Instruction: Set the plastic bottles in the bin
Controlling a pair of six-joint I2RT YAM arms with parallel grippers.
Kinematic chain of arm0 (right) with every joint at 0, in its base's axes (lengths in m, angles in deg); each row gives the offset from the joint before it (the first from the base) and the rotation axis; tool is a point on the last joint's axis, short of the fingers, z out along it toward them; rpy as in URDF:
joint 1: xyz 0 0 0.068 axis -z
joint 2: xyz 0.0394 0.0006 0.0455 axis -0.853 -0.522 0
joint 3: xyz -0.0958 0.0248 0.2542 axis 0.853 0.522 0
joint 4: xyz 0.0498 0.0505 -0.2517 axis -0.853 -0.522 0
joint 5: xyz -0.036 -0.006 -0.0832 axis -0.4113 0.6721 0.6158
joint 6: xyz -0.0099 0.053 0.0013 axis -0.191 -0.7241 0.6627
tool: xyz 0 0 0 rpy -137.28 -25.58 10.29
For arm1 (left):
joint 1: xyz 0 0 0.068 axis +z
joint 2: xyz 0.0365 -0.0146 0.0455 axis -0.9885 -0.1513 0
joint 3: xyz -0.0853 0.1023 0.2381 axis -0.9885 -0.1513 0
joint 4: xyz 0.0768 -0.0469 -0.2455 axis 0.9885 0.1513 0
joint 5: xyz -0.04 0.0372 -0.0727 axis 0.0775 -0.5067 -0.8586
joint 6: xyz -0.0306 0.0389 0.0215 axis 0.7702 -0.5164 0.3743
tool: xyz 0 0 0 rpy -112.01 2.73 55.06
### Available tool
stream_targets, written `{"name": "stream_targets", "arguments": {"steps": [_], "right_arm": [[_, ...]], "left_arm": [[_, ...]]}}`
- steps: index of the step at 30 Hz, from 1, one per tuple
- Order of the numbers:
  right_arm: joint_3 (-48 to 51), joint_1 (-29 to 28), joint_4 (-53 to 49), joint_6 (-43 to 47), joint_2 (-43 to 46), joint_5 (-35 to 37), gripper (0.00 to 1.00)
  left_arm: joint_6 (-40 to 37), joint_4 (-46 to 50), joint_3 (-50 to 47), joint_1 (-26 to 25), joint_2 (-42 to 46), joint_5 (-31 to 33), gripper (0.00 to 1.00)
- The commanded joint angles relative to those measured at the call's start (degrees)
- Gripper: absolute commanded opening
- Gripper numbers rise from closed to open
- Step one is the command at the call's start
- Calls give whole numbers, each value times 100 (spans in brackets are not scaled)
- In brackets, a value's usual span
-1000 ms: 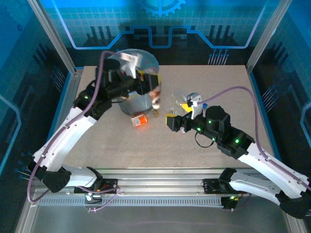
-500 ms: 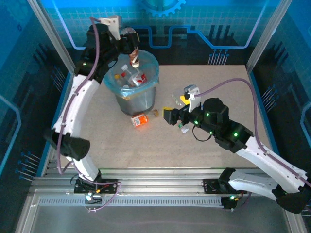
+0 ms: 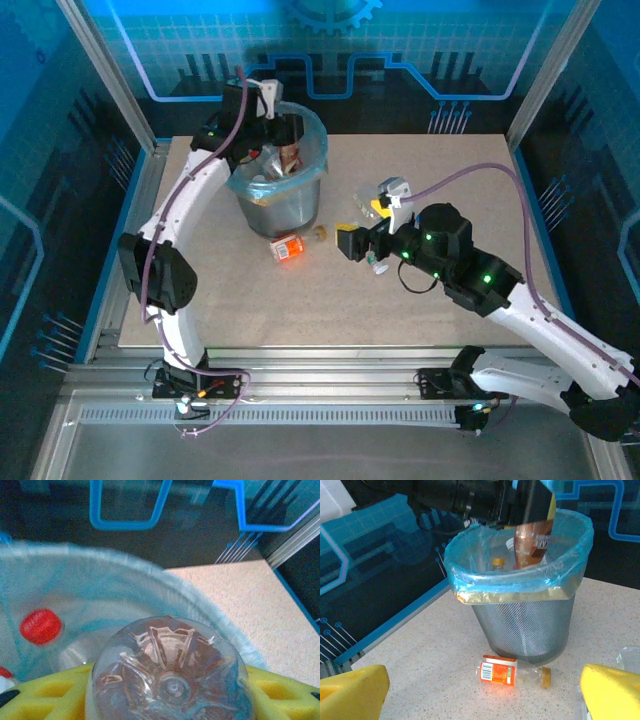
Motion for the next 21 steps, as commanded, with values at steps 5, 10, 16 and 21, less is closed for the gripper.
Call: {"name": "stream_targets", "arguments": {"steps": [5,10,16,21], "right_arm": [[173,-90,-103,-18,242,148,99],[199,-89,-165,15,243,185,100],[267,-88,-126,-40,233,181,100],[265,-85,-99,-77,199,158,100]], "left_arm": [[-60,-361,-522,122,44,-479,59],[2,-321,-522,220,60,-596,74],[-6,-350,-509,254,240,-627,78],[36,-372,-524,255,348,-700,75]]}}
